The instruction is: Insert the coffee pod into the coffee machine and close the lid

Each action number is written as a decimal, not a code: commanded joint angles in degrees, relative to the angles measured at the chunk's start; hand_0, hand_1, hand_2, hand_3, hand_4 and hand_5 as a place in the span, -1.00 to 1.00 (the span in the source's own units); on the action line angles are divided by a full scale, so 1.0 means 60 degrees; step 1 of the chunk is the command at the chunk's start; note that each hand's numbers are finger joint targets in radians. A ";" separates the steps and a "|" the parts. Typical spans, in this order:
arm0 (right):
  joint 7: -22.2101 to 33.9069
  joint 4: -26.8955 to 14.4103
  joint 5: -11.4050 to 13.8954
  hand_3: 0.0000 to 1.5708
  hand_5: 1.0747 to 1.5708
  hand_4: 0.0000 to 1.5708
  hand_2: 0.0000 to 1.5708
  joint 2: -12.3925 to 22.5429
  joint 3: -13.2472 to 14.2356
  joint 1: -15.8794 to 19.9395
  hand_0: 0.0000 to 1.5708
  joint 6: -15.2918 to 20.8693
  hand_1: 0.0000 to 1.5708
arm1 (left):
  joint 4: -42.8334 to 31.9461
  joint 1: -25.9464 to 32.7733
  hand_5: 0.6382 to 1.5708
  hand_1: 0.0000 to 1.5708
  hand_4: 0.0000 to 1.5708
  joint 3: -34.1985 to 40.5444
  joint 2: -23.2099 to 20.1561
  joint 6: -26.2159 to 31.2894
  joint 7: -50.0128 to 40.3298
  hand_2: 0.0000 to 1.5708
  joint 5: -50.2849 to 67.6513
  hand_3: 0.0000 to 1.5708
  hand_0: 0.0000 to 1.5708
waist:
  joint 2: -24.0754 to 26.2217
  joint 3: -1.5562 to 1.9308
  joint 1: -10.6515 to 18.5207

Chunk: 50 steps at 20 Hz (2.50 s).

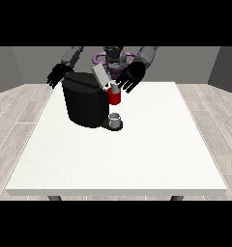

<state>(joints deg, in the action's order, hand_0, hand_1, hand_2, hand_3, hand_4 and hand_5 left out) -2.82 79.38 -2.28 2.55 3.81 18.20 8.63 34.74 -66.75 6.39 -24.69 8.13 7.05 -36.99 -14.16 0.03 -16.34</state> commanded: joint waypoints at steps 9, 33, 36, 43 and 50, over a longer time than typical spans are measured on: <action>-0.0170 0.0009 0.0212 -1.00 1.00 -0.44 -1.00 -0.0105 -0.0169 0.0064 -1.00 0.0173 -1.00 | -0.0099 -0.0143 1.00 0.48 -0.42 -0.0002 -0.0027 0.0194 -0.0116 0.52 -0.0173 0.35 0.48 | -0.0243 -0.0002 -0.0006; -0.0263 -0.0042 0.0083 -1.00 1.00 -0.47 -1.00 -0.0134 -0.0052 -0.0024 -1.00 0.0217 -1.00 | 0.0011 0.0037 1.00 -1.00 -1.00 -0.0571 -0.0448 0.0310 0.0609 -1.00 -0.1156 -1.00 -1.00 | -0.0284 -0.0004 0.0078; -0.0681 -0.0566 -0.0001 -1.00 1.00 -0.52 -1.00 -0.0128 0.0171 0.0087 -1.00 0.0225 -1.00 | 0.0172 -0.0239 1.00 -1.00 -1.00 -0.0573 -0.0395 0.0601 0.0499 -1.00 -0.1145 -1.00 -1.00 | -0.0333 -0.0001 0.0276; -0.0387 -0.0605 -0.0061 -1.00 1.00 -0.52 -1.00 -0.0006 0.0291 -0.0106 -1.00 0.0272 -1.00 | 0.0239 0.0260 1.00 -1.00 -1.00 -0.0487 -0.0038 0.0585 0.0520 -1.00 -0.1095 -1.00 -1.00 | 0.0290 -0.0004 0.0458; -0.0850 -0.0916 -0.0072 -1.00 1.00 -0.52 -1.00 -0.0179 0.0242 -0.1308 -1.00 0.0161 -1.00 | 0.0426 0.1332 1.00 -1.00 -1.00 -0.0083 0.0227 0.0774 0.0709 -1.00 -0.0535 -1.00 -1.00 | 0.1336 -0.0008 0.1040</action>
<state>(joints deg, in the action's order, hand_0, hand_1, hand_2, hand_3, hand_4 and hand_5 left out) -7.17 73.04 -2.92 3.00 6.42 14.72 9.50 37.55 -63.13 3.97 -22.70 12.94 8.80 -42.12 -8.71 0.02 -11.11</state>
